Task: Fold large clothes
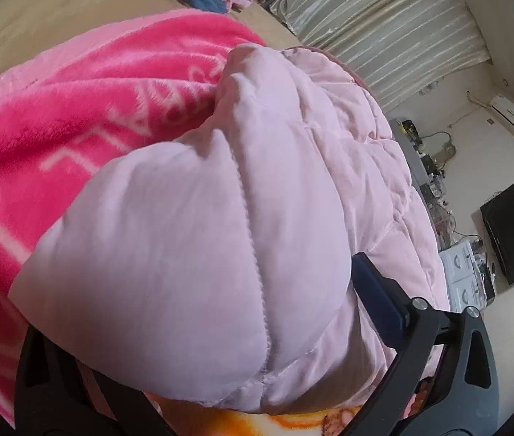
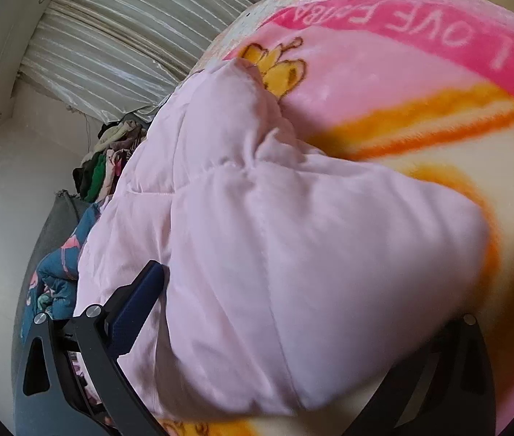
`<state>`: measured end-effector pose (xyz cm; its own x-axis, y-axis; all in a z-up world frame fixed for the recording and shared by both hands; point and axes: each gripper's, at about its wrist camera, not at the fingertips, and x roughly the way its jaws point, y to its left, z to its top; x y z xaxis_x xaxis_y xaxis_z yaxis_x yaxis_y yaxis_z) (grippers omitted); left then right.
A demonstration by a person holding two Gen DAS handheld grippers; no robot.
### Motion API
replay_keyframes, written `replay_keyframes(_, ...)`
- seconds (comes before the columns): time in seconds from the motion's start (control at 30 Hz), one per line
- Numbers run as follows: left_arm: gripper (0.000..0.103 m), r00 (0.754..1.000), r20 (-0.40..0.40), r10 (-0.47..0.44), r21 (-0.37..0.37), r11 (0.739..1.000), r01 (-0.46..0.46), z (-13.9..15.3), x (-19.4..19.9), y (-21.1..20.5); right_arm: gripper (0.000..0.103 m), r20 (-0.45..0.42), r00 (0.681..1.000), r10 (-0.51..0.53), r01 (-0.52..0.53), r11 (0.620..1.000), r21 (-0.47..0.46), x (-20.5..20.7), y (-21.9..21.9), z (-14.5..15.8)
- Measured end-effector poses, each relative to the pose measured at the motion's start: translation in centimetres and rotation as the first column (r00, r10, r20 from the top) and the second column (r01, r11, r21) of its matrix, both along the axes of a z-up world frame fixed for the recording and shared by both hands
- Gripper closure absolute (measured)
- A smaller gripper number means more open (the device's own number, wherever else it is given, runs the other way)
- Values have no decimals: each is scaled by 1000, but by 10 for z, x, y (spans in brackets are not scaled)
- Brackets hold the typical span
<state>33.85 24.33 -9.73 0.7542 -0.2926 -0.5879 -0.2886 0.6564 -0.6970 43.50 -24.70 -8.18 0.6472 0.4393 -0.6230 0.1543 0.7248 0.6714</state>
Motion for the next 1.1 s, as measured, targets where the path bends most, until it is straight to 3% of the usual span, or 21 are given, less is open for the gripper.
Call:
replay_keyframes(0.03,19,1000,6,-6,7,1000,6,1,0,0,6,4,1000,7,-7,1000,1,1,1,1)
replay_keyframes(0.07,29,1000,16,-15,16,1000,14,4,0,-1,18,14,1000,21,-21,1000,15,1,1,3)
replay_keyframes(0.1,40,999,31,-26,35,999,25,9,0,-4,36,28,999,39,-40,999,25,0,2,5)
replay_keyframes(0.2,65,997,61,-50,120,992,43,25,-4,-14,63,109,987,117,-111,992,-58,-5,11,25)
replay_keyframes(0.3,74,995,72,-76,215,975,59,44,-9,-26,72,158,975,159,-137,981,-140,-16,21,44)
replay_keyframes(0.47,77,987,118,-106,293,954,67,78,-32,-35,76,248,928,278,-193,928,-317,-47,46,88)
replay_keyframes(0.63,77,975,153,-158,388,918,88,105,-71,-49,76,292,879,378,-229,870,-437,-94,58,121)
replay_keyframes(0.73,77,972,156,-174,399,912,99,113,-98,-53,76,299,860,414,-241,845,-478,-117,62,131)
replay_keyframes(1.0,76,973,139,-185,417,902,112,103,-160,-63,76,288,861,419,-246,839,-486,-192,49,126)
replay_keyframes(1.1,75,976,122,-183,428,896,114,97,-172,-66,76,271,876,399,-236,845,-481,-208,42,115)
